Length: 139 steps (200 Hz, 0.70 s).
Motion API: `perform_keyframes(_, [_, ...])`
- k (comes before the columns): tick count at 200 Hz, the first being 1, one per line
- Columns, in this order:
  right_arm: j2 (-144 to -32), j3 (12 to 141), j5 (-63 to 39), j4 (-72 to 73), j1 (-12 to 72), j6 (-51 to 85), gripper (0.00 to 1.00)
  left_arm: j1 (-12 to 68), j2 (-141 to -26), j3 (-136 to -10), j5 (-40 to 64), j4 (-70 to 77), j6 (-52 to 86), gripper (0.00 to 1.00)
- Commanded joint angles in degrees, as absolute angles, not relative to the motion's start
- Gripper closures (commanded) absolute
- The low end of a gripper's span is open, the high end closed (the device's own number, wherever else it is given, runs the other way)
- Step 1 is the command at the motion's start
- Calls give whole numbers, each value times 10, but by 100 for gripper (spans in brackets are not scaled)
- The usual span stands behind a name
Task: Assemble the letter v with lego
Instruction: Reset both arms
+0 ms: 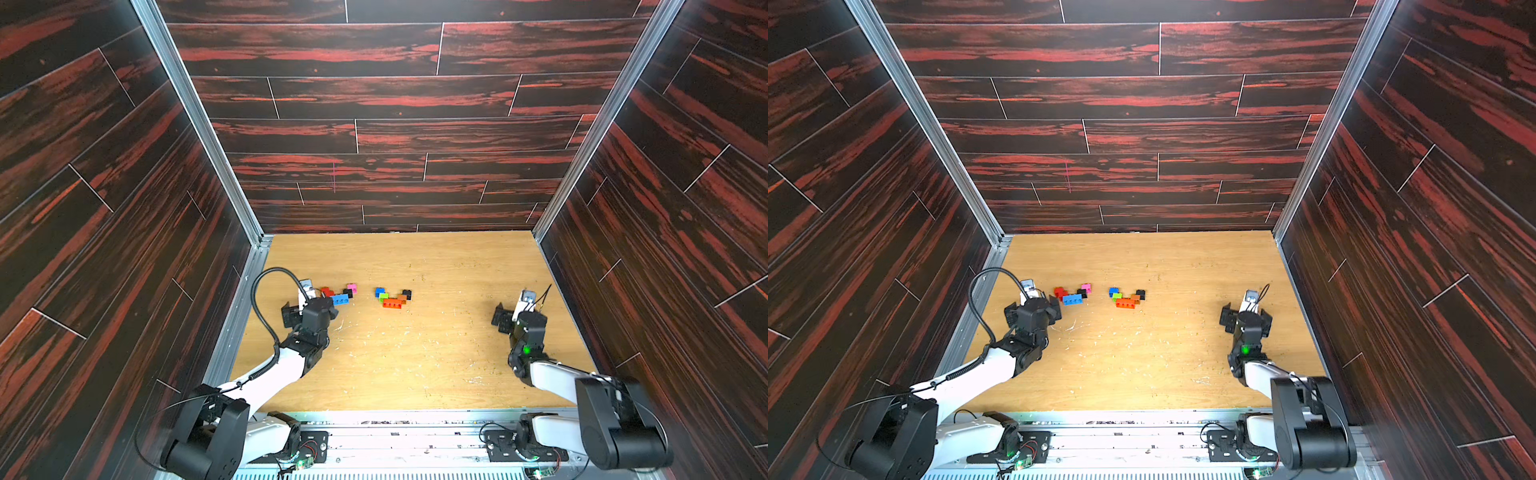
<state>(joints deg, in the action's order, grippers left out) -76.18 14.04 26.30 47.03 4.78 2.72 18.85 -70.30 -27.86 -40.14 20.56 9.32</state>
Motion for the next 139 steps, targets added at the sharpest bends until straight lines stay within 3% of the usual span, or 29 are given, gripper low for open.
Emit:
perform_keyframes(1, [-776,138,255,605,45,18,2,157,-687,-253,-416,314,56,0])
perform_keyframes(50, [-878,112,230,785,25,8,2,56,-727,-222,-367,387,76,0])
perform_keyframes(99, [-902,148,171,723,-5,29,2,-17,-839,-184,-245,541,111,0])
perform_keyframes(139, [-898,161,174,690,-6,35,2,-30,-882,-236,-120,483,68,0])
